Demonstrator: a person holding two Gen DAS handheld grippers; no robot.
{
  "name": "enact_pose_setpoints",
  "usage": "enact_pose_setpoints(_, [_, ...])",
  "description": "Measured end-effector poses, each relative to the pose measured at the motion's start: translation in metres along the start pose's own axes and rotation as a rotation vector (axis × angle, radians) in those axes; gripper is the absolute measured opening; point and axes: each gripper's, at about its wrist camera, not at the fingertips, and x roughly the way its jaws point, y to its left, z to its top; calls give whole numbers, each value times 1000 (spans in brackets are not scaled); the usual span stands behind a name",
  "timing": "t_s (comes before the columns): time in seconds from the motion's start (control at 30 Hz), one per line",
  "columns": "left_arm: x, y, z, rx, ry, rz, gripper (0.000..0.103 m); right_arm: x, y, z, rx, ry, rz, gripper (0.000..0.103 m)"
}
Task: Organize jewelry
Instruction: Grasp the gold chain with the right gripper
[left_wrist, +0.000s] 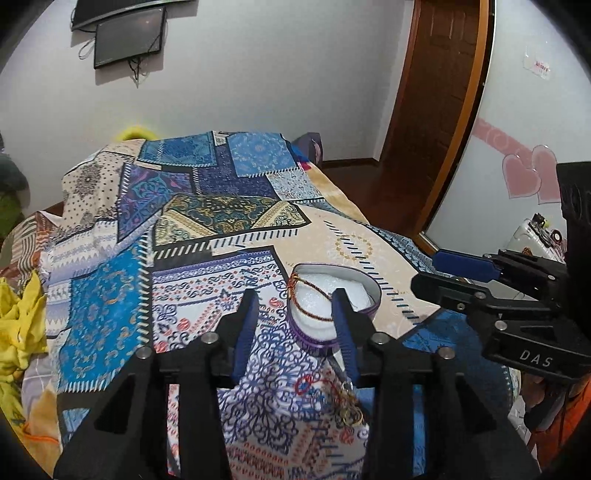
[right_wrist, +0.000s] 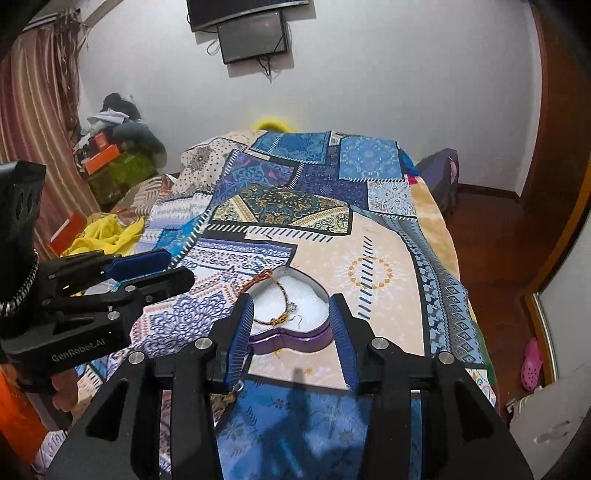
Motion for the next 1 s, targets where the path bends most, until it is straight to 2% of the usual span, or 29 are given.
enact_pose_setpoints(0.2, [-16, 6, -16, -19, 18, 13, 42, -3, 12, -11, -22, 11, -5, 39])
enact_pose_setpoints(0.33, [-21, 12, -33, -32, 47, 16, 42, 4, 20, -25, -45, 49, -11, 39])
enact_pose_setpoints(0.5, [-16, 18, -55, -27, 106, 34, 42, 27, 23, -46, -70, 136, -34, 39])
enact_pose_setpoints(0.73, [-7, 24, -79, -44, 159, 1, 42, 52, 30, -69, -111, 243, -21, 39])
enact_pose_setpoints(1.0, [1, 21, -89, -36, 174, -19, 42, 59, 43, -70, -162, 240, -7, 39])
